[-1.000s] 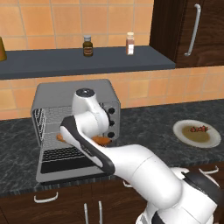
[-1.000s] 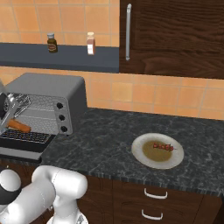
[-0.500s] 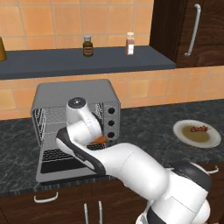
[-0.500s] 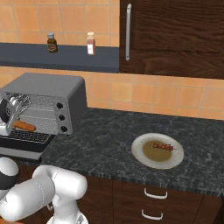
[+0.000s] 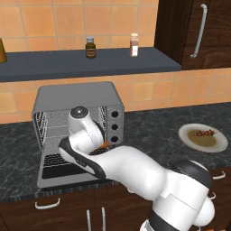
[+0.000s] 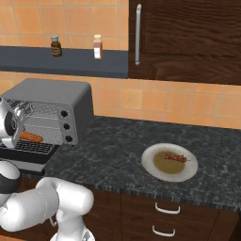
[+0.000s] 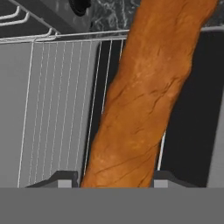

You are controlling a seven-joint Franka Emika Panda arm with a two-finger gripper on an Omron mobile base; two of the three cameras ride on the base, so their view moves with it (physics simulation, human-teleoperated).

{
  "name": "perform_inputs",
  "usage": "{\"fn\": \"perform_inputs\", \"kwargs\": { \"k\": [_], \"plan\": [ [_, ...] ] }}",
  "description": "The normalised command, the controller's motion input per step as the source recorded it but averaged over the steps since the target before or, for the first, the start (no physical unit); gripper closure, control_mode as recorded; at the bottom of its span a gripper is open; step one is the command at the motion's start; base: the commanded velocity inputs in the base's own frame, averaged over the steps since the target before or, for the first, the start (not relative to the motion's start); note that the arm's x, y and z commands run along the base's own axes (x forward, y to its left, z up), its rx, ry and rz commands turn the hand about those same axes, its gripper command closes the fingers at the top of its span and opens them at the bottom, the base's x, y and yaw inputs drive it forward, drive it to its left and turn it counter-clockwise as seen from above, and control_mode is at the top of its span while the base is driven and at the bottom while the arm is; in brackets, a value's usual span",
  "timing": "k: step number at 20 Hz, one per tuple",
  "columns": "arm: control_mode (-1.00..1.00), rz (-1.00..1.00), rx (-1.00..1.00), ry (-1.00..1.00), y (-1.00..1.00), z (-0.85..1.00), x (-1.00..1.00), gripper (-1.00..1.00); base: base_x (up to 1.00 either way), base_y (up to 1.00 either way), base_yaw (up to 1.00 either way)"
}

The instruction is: Pick up the kebab skewer and baguette bread, and place them inside the toaster oven. Close the toaster oven door and start by setting the timer.

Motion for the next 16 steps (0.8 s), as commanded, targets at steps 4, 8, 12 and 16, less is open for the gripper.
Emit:
{"fn": "perform_inputs", "kwargs": {
  "k": [4,8,12,16],
  "plan": [
    [-1.00,0.01,0.00,-0.02,0.06,-0.09,0.06,1.00,0.00,0.00,0.00],
    [-1.00,0.01,0.00,-0.02,0.05,-0.07,0.02,-1.00,0.00,0.00,0.00],
    [-1.00,0.02,0.00,-0.03,0.01,-0.06,0.00,-1.00,0.00,0.00,0.00],
    [-1.00,0.03,0.00,-0.01,0.00,0.00,0.00,-1.00,0.00,0.00,0.00]
  ]
}}
